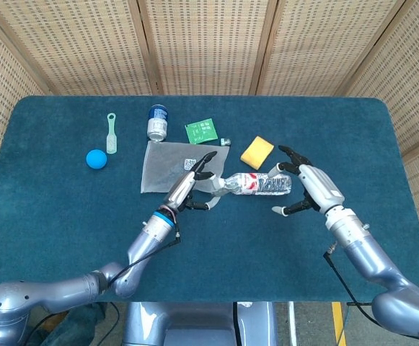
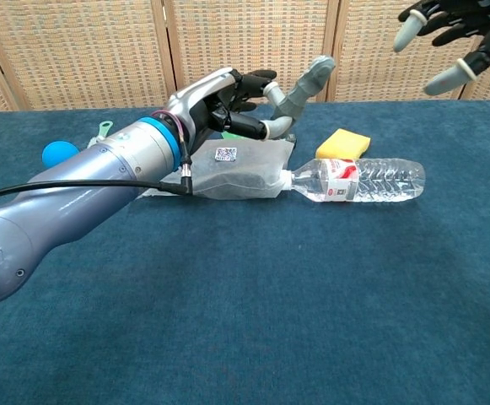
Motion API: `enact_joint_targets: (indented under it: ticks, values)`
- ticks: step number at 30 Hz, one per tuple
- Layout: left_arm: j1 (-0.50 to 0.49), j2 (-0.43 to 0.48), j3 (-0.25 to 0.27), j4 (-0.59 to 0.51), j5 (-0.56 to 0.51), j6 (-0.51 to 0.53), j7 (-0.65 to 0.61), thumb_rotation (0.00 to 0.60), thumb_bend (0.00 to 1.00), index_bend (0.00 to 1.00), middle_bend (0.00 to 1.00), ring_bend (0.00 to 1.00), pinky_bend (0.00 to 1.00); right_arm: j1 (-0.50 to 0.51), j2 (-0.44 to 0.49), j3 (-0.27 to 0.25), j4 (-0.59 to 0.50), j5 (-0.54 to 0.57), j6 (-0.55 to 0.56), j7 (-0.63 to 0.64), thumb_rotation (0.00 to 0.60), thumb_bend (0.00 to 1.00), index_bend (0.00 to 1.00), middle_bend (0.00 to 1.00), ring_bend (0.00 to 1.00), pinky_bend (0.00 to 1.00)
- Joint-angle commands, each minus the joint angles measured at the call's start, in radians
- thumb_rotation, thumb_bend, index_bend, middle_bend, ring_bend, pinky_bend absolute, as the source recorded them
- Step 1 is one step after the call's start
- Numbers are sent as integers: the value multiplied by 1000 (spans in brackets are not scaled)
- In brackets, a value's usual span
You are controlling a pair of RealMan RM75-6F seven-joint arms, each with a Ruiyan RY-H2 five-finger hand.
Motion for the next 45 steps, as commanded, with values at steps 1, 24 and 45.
enact_joint_targets:
  ticks: [1, 24, 45]
  values:
    - [-4, -11, -1, 11, -5, 4, -1, 600, 451, 784, 0, 0, 0, 46, -45, -8, -6, 67, 1, -86, 600, 170, 437, 0, 0, 0]
    - [-23, -48, 1, 17, -31, -13, 8, 600, 451, 785, 0, 0, 0, 182, -168, -3, 9, 293, 79, -271, 600, 298, 497, 0, 0, 0]
    - [-33, -62, -11, -4, -58, -28, 26, 600, 451, 785, 0, 0, 0, 195, -176, -4, -5, 323, 90, -295, 600, 361, 530, 0, 0, 0]
